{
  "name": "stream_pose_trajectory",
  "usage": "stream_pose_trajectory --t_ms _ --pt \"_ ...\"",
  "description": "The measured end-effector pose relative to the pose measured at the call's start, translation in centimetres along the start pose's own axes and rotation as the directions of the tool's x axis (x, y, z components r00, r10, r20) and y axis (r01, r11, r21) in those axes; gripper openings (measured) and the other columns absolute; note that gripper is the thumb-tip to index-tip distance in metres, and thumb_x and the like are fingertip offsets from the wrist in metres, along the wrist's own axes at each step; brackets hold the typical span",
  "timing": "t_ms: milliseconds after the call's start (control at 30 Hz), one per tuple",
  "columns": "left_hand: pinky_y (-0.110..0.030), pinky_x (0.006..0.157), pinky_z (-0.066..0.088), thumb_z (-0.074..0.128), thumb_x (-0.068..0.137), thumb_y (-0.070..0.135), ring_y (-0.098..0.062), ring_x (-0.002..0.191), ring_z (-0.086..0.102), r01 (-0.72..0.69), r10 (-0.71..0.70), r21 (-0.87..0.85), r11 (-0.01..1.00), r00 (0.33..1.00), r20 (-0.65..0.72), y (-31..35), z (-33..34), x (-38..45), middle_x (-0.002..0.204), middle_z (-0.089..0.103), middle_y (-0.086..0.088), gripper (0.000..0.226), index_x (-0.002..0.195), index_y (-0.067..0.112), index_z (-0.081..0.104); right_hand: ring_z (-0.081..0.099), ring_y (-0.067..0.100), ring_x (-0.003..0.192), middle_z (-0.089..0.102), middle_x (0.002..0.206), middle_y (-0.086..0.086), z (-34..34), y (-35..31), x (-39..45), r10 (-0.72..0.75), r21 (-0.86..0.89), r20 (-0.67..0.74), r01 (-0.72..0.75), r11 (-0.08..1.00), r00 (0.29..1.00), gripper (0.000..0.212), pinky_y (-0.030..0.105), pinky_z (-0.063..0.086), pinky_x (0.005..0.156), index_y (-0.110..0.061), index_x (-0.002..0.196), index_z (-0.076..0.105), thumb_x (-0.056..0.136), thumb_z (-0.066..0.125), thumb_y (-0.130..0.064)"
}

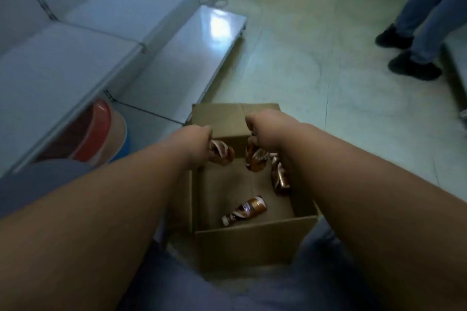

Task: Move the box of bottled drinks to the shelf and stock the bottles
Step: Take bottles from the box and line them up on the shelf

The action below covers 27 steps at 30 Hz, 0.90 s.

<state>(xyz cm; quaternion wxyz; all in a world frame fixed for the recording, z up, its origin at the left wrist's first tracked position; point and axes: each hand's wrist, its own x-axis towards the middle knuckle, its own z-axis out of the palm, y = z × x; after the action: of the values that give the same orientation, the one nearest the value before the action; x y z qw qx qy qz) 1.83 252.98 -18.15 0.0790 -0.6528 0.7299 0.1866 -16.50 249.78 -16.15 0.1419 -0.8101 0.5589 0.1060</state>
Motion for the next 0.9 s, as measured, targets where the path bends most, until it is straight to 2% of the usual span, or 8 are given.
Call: stream_pose_trajectory --t_ms 133,267,400,500,600,733,800,900 --pt "-0.033 0.079 0.046 0.067 0.086 0.03 -0.025 0.105 0.057 -0.015 0.021 0.051 0.999 0.993 -0.119 -3.3 -7.7 -4.8 0.116 0.059 -0.006 0.037 0.12 0.018 0.058 0.057 0.028 0.089 0.058 0.094 0.006 -9.0 -5.1 -2.3 -0.13 -0.079 -0.154 0.119 0.99 0.979 0.025 0.033 0.042 0.066 -0.013 0.104 0.055 0.089 0.064 -0.031" --pt "-0.037 0.085 0.05 0.064 0.086 0.029 -0.026 0.1 0.059 0.049 -0.017 0.128 0.991 0.97 -0.241 -7.2 -14.6 -10.1 0.112 0.062 -0.008 0.031 0.114 0.017 0.062 0.049 0.023 0.08 0.05 0.083 0.001 -15.4 -10.9 -3.8 -0.261 -0.183 -0.274 0.216 0.959 0.926 0.025 0.03 0.034 0.063 -0.018 0.091 0.048 0.089 0.063 -0.039" --pt "-0.03 0.081 0.043 0.062 0.089 0.034 -0.026 0.104 0.056 0.139 -0.08 0.144 0.98 0.932 -0.353 -12.5 -19.7 -15.5 0.116 0.06 -0.006 0.031 0.116 0.019 0.058 0.049 0.02 0.078 0.051 0.083 0.0 -19.2 -17.7 -3.8 -0.374 -0.187 -0.365 0.326 0.927 0.853 0.028 0.03 0.036 0.063 -0.019 0.091 0.05 0.088 0.062 -0.044" --pt "-0.032 0.076 0.042 0.06 0.091 0.038 -0.023 0.094 0.053 0.196 -0.13 0.119 0.973 0.899 -0.419 -16.9 -22.4 -17.7 0.105 0.058 -0.001 0.026 0.11 0.021 0.054 0.048 0.019 0.08 0.05 0.084 -0.001 -20.8 -23.1 -2.2 -0.413 -0.151 -0.391 0.385 0.911 0.823 0.029 0.03 0.036 0.064 -0.019 0.091 0.049 0.089 0.061 -0.045" --pt "-0.032 0.069 0.04 0.059 0.092 0.038 -0.018 0.085 0.051 0.228 -0.166 0.089 0.97 0.88 -0.445 -21.3 -23.5 -18.3 0.09 0.05 0.005 0.017 0.098 0.024 0.049 0.05 0.018 0.08 0.052 0.085 -0.001 -21.3 -28.1 0.7 -0.445 -0.13 -0.383 0.43 0.893 0.809 0.028 0.032 0.044 0.068 -0.018 0.094 0.051 0.09 0.058 -0.045" --pt "-0.032 0.07 0.044 0.058 0.09 0.031 -0.019 0.085 0.055 0.227 -0.176 0.061 0.972 0.876 -0.45 -26.8 -23.5 -17.0 0.09 0.056 0.002 0.016 0.099 0.02 0.054 0.058 0.023 0.09 0.061 0.1 0.007 -21.2 -33.3 5.8 -0.485 -0.101 -0.345 0.481 0.871 0.804 0.029 0.038 0.052 0.08 -0.011 0.103 0.054 0.095 0.054 -0.039" --pt "-0.031 0.07 0.044 0.059 0.088 0.03 -0.019 0.085 0.055 0.246 -0.189 0.065 0.967 0.866 -0.464 -29.6 -23.6 -15.8 0.091 0.057 0.0 0.019 0.102 0.017 0.055 0.058 0.027 0.097 0.06 0.109 0.012 -20.9 -35.7 8.7 -0.507 -0.095 -0.348 0.508 0.856 0.789 0.029 0.041 0.052 0.085 -0.009 0.111 0.054 0.097 0.051 -0.034" --pt "-0.028 0.066 0.037 0.062 0.086 0.025 -0.019 0.081 0.052 0.238 -0.174 0.075 0.968 0.858 -0.483 -33.0 -23.8 -13.9 0.084 0.053 0.0 0.017 0.095 0.013 0.055 0.056 0.027 0.097 0.058 0.112 0.014 -19.9 -38.4 12.6 -0.524 -0.064 -0.389 0.545 0.836 0.758 0.023 0.035 0.047 0.08 -0.008 0.114 0.054 0.097 0.05 -0.023"
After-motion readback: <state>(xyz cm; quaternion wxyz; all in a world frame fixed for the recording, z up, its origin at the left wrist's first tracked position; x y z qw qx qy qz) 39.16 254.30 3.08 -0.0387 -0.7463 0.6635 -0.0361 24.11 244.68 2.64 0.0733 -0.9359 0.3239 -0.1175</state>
